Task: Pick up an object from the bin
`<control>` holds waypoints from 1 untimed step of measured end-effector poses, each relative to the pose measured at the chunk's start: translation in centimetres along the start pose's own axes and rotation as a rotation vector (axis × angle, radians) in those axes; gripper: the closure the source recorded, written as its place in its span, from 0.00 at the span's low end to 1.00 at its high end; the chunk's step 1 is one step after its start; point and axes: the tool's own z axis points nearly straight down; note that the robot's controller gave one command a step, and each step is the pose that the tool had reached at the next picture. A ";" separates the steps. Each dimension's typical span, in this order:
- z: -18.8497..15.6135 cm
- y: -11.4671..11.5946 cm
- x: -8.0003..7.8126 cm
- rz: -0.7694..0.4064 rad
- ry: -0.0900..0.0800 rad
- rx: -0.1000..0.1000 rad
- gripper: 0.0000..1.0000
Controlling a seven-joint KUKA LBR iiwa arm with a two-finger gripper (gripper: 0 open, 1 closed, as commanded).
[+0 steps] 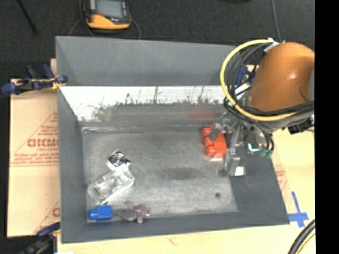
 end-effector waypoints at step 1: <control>11.0 4.4 2.0 -0.163 0.001 -0.002 0.00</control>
Offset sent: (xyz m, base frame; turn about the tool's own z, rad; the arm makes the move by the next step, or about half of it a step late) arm -0.0189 0.0440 -0.1067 -0.1641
